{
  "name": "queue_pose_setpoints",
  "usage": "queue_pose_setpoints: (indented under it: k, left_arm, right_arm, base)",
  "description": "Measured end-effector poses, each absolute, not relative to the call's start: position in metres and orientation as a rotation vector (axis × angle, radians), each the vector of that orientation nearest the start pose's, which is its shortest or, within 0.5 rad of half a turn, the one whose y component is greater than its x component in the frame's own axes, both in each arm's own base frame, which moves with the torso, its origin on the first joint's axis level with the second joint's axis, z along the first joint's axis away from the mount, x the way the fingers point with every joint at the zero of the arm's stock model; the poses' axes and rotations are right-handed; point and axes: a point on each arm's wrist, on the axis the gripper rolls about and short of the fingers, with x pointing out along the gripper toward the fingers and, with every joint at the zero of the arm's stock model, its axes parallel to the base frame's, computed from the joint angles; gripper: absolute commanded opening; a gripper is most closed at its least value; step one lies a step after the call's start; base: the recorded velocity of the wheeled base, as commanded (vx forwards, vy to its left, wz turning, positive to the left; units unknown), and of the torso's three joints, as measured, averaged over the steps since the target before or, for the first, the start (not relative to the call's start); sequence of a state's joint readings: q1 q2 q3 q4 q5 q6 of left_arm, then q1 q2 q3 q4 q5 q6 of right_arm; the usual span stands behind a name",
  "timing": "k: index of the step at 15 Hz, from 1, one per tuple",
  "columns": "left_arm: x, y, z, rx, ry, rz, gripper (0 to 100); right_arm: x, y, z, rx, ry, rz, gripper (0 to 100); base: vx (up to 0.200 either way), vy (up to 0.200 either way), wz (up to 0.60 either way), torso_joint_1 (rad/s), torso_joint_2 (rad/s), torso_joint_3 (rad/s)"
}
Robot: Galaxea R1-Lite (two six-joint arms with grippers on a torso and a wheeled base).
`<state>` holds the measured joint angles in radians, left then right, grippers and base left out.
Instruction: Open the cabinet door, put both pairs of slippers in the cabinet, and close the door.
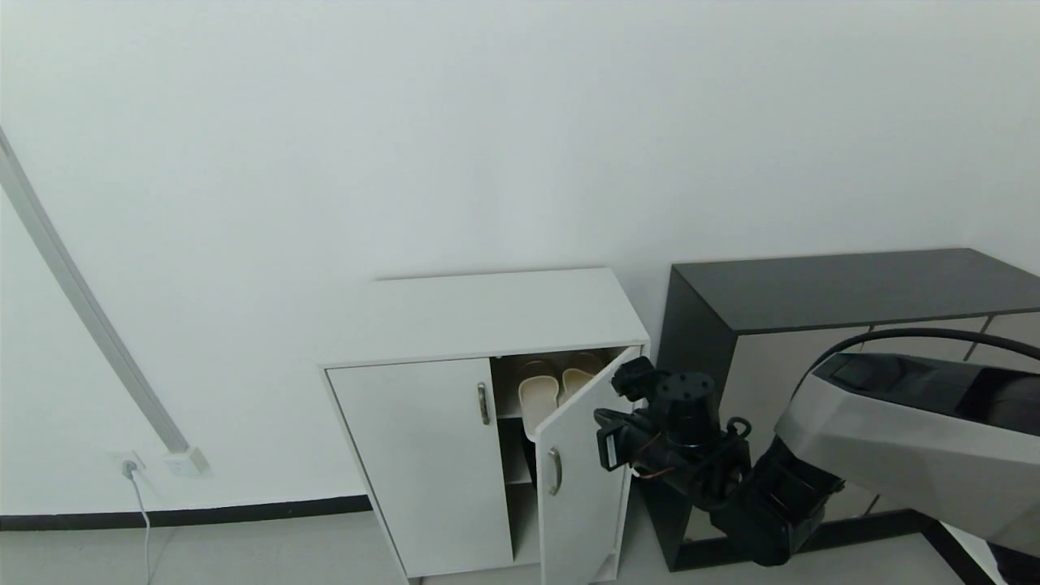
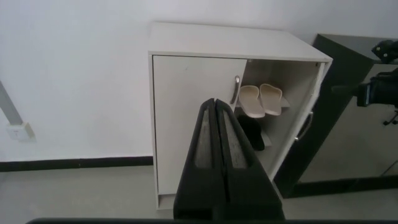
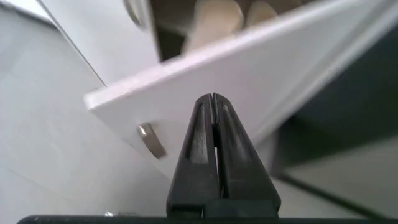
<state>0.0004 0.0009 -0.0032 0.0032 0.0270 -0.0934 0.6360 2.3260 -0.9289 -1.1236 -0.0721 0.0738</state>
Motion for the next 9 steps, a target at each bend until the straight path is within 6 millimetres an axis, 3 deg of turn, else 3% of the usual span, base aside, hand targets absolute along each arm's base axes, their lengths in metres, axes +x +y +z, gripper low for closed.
queue_pose_setpoints:
  k: [6,9]
  left_arm:
    - [-0.023,0.001,0.076,-0.092,0.000,0.027,0]
    - [-0.023,0.001,0.076,-0.091,-0.001,0.027,0]
  right_arm:
    - [0.292,0.216,0.031,0.003,0.263,0.681,0]
    - [0.275,0.206,0.034,-0.006,0.299,0.702,0]
  base:
    - [0.000,0.000,0.00,0.000,0.00,0.000]
    - [0.200,0.000,0.00,-0.002,0.00,0.004]
